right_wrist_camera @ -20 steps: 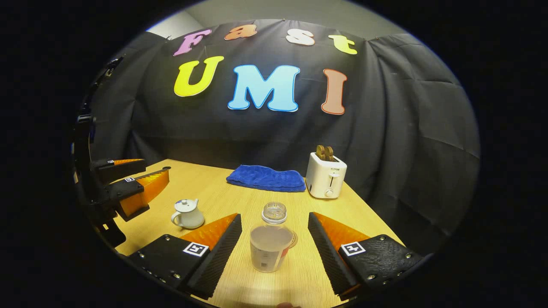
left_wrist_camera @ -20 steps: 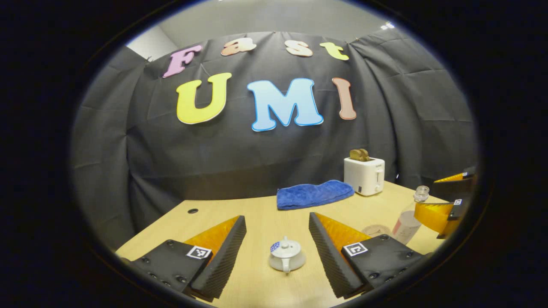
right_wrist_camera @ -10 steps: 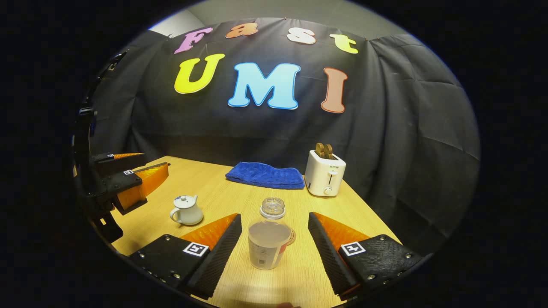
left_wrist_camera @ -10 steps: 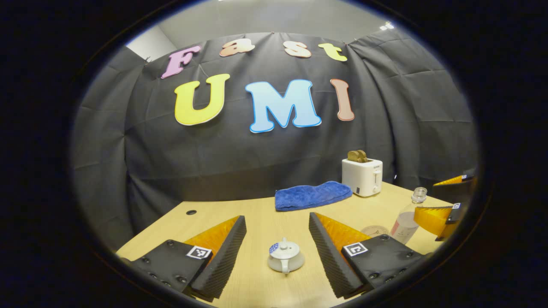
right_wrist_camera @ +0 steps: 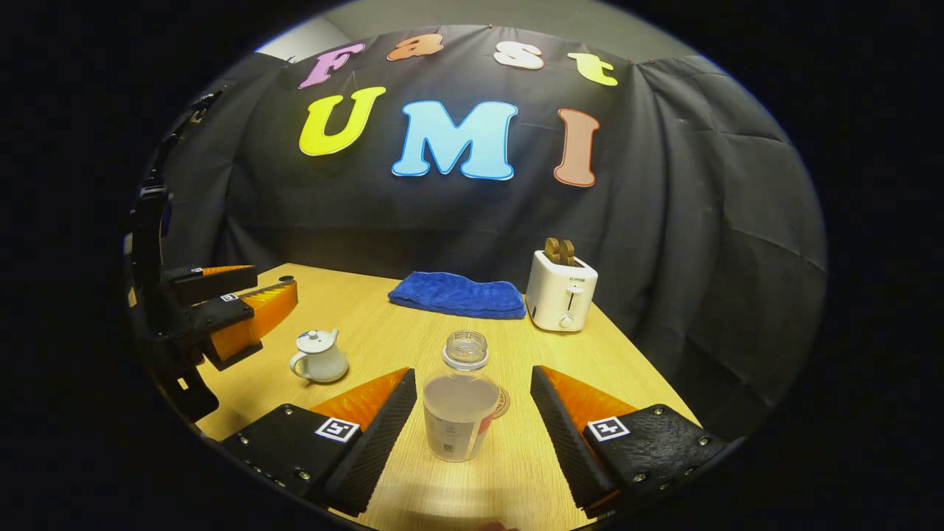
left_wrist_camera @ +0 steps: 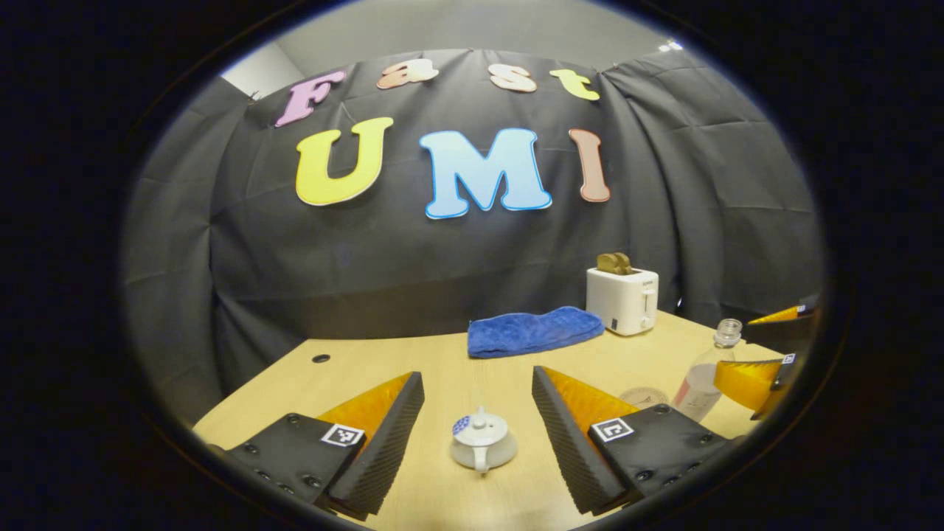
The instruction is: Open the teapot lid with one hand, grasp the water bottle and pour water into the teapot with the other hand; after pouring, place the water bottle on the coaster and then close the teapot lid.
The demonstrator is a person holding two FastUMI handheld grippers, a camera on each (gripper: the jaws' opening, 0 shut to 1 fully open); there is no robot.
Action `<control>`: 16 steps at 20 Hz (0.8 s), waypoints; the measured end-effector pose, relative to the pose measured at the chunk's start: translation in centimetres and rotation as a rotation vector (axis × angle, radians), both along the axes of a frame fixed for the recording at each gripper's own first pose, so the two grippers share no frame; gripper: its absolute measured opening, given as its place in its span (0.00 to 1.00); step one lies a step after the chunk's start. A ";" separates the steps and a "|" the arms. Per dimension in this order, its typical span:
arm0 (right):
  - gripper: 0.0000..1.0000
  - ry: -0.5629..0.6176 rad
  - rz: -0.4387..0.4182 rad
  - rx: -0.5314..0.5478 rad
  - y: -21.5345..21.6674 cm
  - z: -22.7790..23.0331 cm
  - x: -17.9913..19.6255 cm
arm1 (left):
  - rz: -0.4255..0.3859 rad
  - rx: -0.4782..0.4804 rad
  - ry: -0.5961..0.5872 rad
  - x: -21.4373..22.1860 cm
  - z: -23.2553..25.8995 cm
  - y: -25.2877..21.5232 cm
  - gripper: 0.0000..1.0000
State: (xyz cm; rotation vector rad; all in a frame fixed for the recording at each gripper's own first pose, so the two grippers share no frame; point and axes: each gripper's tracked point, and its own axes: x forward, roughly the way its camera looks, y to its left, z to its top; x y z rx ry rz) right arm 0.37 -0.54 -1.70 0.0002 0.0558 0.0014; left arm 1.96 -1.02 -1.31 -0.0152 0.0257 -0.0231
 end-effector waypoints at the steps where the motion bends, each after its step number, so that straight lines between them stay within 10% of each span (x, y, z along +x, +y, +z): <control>1: 0.96 0.004 -0.004 0.006 -0.2 -0.2 0.1 | 0.001 -0.002 0.003 0.6 -0.2 0.0 1.00; 16: 0.97 0.119 -0.010 0.025 0.0 -4.8 0.5 | -0.052 -0.020 0.096 8.7 -8.4 -0.9 0.94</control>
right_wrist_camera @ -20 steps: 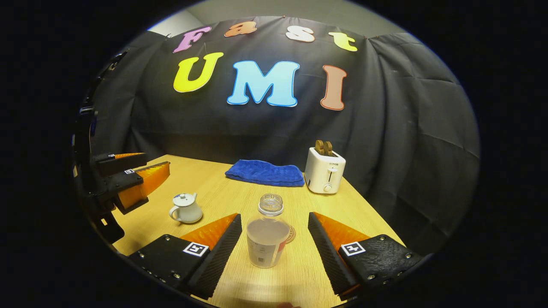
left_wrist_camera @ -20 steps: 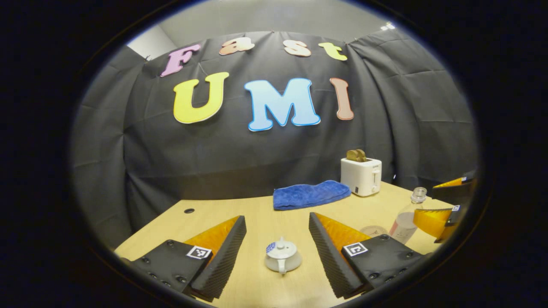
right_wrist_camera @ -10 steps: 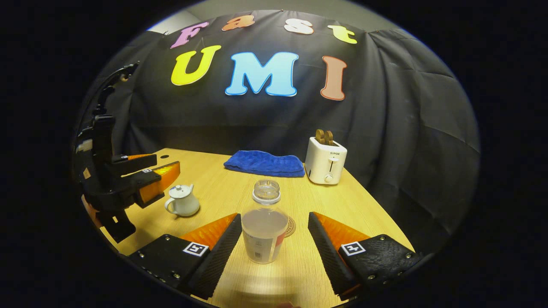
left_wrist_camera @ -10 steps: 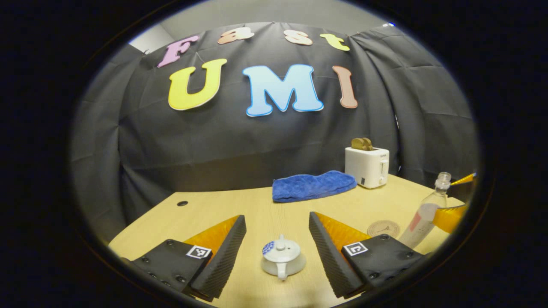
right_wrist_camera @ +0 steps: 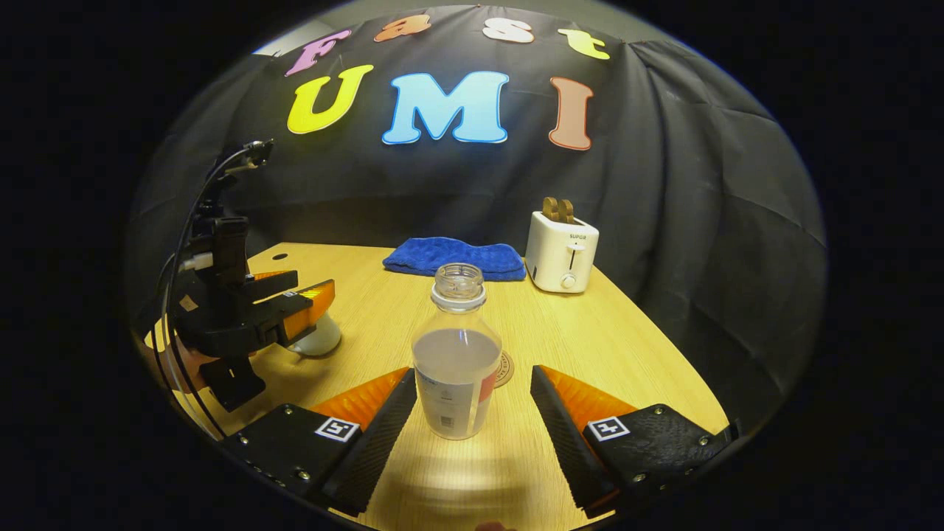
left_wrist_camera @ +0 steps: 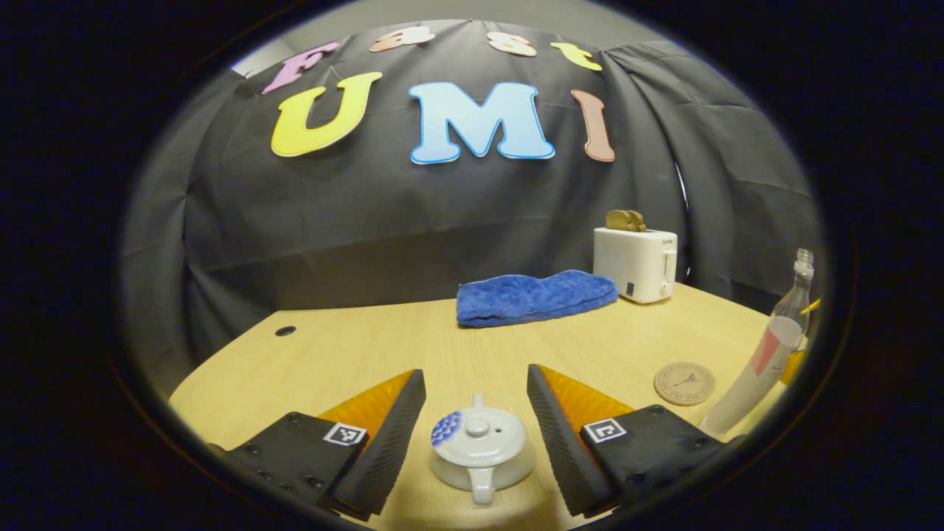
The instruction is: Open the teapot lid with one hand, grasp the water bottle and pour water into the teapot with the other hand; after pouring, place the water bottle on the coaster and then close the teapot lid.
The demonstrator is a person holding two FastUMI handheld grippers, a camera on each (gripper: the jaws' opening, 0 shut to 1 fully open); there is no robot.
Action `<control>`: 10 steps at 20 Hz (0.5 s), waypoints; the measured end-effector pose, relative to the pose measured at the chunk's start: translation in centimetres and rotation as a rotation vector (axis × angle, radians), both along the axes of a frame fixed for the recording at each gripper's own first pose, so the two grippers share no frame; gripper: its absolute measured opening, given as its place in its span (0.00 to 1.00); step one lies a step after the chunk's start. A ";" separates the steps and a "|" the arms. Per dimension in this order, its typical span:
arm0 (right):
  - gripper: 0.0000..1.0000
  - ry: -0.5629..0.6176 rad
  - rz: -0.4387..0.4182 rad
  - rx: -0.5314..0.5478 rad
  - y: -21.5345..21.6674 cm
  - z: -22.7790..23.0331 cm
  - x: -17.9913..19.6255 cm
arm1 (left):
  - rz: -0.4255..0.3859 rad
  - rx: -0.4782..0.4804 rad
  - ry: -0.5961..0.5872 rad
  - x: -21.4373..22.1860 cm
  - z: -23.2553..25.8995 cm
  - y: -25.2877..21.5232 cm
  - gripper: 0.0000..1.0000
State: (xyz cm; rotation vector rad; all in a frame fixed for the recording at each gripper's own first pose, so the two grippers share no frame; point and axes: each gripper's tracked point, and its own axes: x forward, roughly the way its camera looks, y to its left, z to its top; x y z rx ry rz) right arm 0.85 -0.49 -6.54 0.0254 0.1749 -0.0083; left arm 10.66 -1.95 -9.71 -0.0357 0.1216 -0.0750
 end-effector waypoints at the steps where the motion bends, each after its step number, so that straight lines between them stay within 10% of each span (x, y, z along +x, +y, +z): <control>1: 0.97 0.007 0.000 -0.012 0.0 -0.3 0.0 | 0.000 -0.007 0.003 -0.1 -0.4 -0.1 0.92; 10: 0.97 0.038 0.003 -0.026 -0.3 -1.0 -0.3 | -0.005 -0.016 -0.035 0.3 -0.9 -0.2 0.65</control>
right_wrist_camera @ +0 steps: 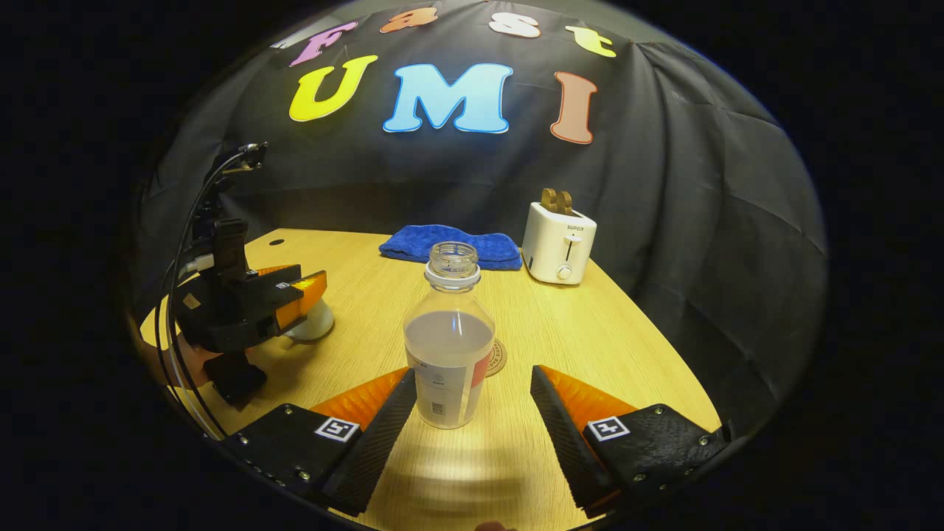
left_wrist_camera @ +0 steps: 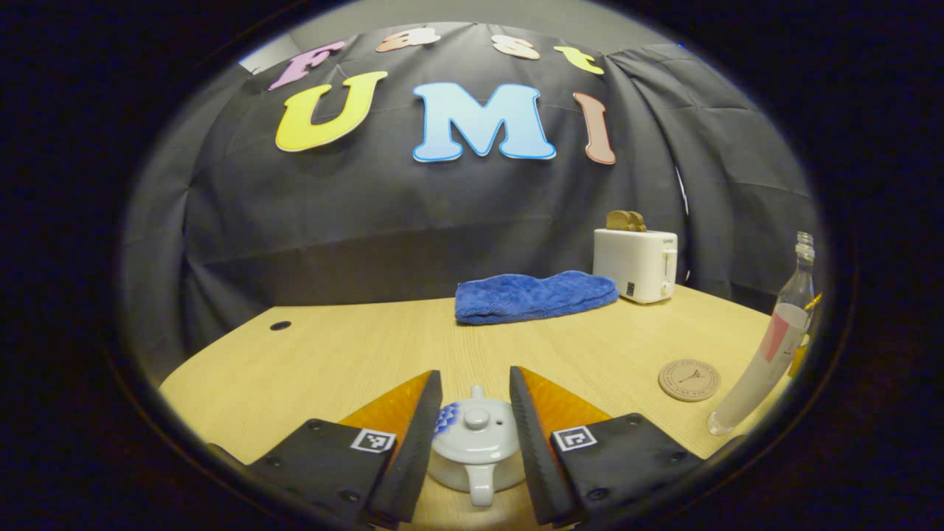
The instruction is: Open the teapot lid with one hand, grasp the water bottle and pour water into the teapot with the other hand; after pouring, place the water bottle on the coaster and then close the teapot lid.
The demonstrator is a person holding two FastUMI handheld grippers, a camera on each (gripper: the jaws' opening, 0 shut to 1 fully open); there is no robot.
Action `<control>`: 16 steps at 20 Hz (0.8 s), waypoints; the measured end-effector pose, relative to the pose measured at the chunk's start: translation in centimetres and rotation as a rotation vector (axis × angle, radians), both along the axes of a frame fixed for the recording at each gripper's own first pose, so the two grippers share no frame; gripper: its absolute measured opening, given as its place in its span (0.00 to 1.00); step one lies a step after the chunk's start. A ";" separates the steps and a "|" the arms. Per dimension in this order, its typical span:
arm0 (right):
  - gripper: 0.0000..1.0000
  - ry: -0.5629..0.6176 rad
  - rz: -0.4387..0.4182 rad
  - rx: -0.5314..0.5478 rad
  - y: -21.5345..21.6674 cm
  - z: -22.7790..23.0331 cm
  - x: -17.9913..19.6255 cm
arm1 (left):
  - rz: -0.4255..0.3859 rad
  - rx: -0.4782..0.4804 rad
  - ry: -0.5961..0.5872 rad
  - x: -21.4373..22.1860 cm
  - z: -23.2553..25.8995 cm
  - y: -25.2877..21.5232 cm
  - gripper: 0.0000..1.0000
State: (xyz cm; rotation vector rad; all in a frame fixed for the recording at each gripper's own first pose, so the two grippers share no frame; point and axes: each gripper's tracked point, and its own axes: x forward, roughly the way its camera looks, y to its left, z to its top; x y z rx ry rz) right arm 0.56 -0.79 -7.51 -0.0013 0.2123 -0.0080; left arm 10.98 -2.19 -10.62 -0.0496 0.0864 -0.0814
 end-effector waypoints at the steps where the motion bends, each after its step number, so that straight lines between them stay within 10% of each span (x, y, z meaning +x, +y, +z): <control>1: 0.97 0.000 0.002 0.000 0.0 -0.1 0.0 | 0.004 0.000 0.002 0.0 -0.2 -0.1 0.61; 5: 0.97 0.006 0.002 0.013 0.0 -0.4 0.2 | 0.022 0.009 -0.012 0.3 0.1 0.1 0.55; 7: 0.97 0.012 0.008 0.005 -0.1 -0.5 0.1 | 0.021 0.005 -0.018 0.0 -0.1 0.1 0.36; 16: 0.97 0.018 0.024 -0.005 -0.1 -0.9 0.4 | 0.040 0.037 -0.051 0.3 0.0 0.2 0.27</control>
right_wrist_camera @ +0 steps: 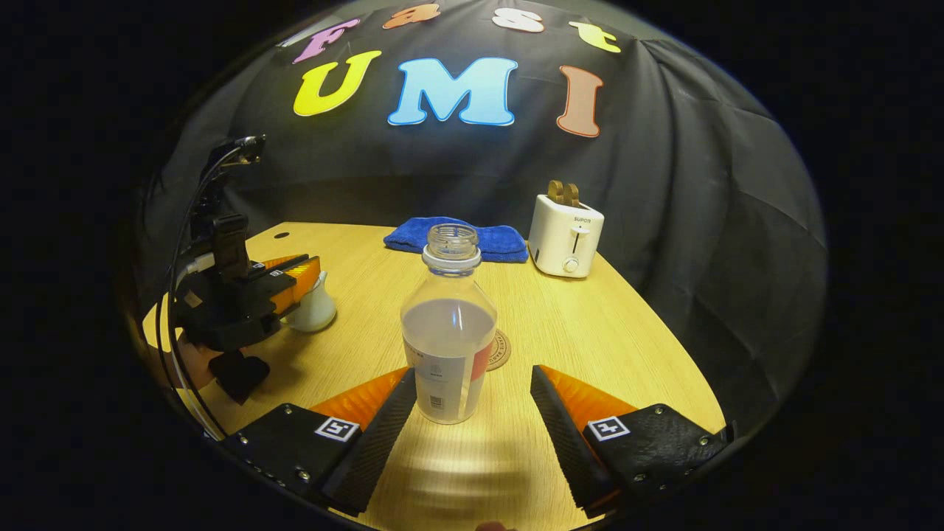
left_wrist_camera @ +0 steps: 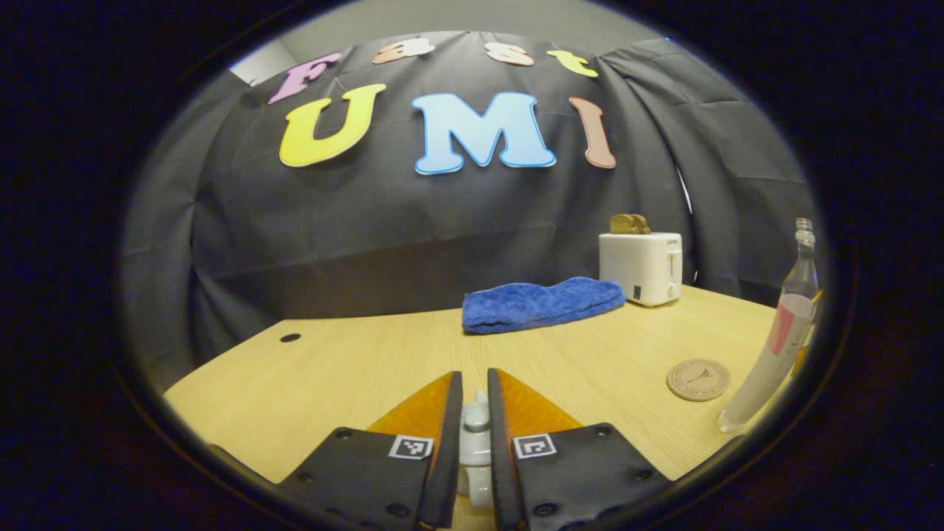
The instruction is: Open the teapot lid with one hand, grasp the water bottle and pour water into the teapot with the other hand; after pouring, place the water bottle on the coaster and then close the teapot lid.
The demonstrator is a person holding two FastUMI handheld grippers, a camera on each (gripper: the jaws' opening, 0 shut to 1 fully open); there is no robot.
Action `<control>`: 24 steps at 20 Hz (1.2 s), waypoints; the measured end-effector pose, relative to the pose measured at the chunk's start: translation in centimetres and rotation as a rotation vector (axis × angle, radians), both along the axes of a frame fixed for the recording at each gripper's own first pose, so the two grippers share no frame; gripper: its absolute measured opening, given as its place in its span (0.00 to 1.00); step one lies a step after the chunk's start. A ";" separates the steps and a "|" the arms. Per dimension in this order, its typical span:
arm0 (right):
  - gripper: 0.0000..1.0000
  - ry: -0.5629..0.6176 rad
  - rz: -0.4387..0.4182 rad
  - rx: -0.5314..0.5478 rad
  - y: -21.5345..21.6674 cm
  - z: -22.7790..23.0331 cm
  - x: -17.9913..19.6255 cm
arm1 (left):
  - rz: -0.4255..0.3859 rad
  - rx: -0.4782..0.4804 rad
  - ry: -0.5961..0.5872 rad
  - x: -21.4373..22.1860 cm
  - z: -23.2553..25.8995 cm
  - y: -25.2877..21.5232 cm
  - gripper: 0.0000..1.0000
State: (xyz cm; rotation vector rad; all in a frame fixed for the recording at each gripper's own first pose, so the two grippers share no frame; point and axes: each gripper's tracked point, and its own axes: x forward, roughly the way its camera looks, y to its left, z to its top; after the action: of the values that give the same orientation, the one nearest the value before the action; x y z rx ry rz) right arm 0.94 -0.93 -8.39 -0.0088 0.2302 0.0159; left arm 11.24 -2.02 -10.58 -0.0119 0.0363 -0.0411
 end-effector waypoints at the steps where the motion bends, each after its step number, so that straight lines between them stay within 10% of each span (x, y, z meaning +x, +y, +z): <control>1: 0.96 -0.001 0.001 -0.003 0.0 0.0 0.0 | -0.002 0.000 0.002 -0.1 0.1 -0.1 0.27; 24: 0.97 -0.033 0.022 -0.009 0.5 1.4 0.8 | -0.040 -0.074 0.007 0.0 1.1 0.4 0.11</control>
State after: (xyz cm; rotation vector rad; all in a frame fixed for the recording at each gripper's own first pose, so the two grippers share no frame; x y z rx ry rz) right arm 1.74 -0.47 -7.01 -0.0202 0.1971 0.0369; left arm 11.21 -1.60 -9.47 -0.0851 0.0424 -0.0825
